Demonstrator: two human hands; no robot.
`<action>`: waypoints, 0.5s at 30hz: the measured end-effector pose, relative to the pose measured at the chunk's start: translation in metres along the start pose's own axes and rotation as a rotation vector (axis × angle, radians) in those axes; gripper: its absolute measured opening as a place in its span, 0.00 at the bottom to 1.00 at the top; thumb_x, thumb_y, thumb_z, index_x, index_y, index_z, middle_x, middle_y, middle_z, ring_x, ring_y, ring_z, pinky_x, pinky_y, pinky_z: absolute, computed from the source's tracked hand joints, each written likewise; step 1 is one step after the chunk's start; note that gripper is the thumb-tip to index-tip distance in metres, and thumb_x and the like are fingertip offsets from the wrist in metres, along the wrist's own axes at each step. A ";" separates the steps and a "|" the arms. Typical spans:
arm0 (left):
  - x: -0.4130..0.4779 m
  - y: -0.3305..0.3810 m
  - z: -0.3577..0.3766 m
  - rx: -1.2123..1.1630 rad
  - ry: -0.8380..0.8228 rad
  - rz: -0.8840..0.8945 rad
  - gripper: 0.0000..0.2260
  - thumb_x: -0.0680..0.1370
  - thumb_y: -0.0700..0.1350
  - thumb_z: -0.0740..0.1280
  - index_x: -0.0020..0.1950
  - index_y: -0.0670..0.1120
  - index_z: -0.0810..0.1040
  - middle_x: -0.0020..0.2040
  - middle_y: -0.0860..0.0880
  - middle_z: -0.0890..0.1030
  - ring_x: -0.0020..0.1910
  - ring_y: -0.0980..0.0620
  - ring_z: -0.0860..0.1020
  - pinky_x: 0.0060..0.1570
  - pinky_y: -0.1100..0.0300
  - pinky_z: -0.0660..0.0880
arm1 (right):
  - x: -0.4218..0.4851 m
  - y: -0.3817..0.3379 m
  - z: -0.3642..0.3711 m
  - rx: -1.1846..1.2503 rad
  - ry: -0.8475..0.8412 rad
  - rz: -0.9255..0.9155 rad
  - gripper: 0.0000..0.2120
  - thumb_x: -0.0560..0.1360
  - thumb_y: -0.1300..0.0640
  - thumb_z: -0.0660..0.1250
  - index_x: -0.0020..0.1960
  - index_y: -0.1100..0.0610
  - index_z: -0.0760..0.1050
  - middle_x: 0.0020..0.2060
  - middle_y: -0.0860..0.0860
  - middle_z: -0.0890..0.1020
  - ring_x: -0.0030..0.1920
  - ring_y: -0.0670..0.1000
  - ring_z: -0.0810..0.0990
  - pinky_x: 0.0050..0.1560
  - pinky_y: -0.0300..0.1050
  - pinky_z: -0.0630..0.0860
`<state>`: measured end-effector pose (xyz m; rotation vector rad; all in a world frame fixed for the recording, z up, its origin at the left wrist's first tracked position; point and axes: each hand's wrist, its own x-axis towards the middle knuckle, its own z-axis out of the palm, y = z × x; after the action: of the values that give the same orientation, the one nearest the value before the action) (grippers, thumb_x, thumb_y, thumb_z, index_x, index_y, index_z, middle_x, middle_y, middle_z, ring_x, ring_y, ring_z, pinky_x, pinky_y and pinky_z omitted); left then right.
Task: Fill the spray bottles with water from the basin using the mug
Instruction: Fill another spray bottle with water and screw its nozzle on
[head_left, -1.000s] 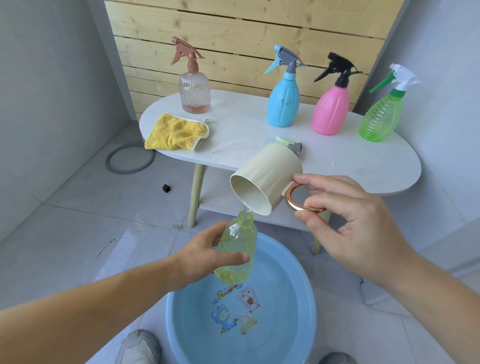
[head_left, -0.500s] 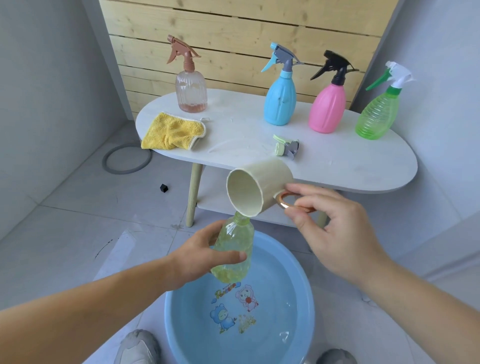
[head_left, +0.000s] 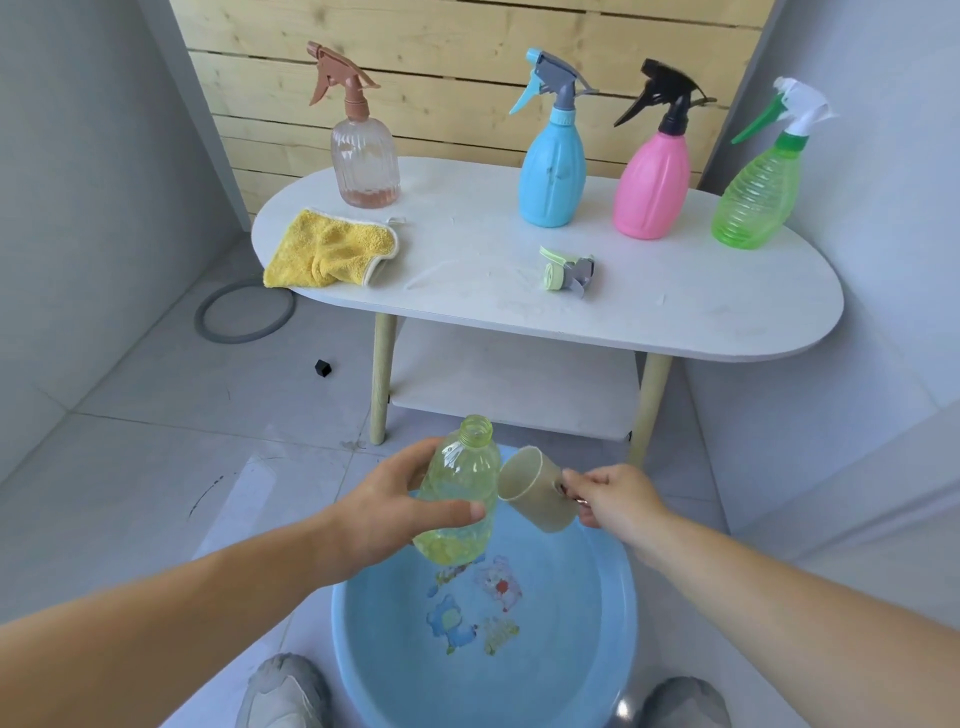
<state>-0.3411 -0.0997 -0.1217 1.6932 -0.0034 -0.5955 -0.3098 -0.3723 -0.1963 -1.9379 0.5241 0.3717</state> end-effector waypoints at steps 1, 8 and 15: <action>0.000 0.000 0.000 0.000 0.000 -0.002 0.28 0.67 0.49 0.81 0.67 0.56 0.79 0.58 0.53 0.85 0.60 0.53 0.83 0.58 0.50 0.82 | 0.008 0.009 0.001 -0.013 -0.004 0.016 0.20 0.76 0.49 0.71 0.29 0.57 0.76 0.24 0.52 0.72 0.30 0.53 0.70 0.42 0.49 0.74; 0.006 -0.001 0.002 0.031 0.001 0.005 0.26 0.68 0.48 0.81 0.64 0.55 0.80 0.58 0.54 0.85 0.62 0.56 0.82 0.62 0.52 0.80 | 0.035 0.056 0.023 -0.169 -0.049 0.030 0.18 0.76 0.47 0.70 0.33 0.57 0.75 0.28 0.52 0.66 0.32 0.51 0.64 0.38 0.44 0.60; 0.010 -0.001 0.001 0.038 -0.026 -0.002 0.25 0.69 0.47 0.80 0.65 0.56 0.80 0.59 0.54 0.85 0.62 0.58 0.81 0.60 0.56 0.80 | 0.034 0.068 0.036 -0.329 -0.072 -0.044 0.28 0.77 0.48 0.69 0.28 0.52 0.55 0.24 0.45 0.57 0.29 0.51 0.57 0.32 0.45 0.54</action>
<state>-0.3334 -0.1033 -0.1261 1.7224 -0.0315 -0.6226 -0.3167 -0.3706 -0.2798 -2.2387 0.3899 0.5240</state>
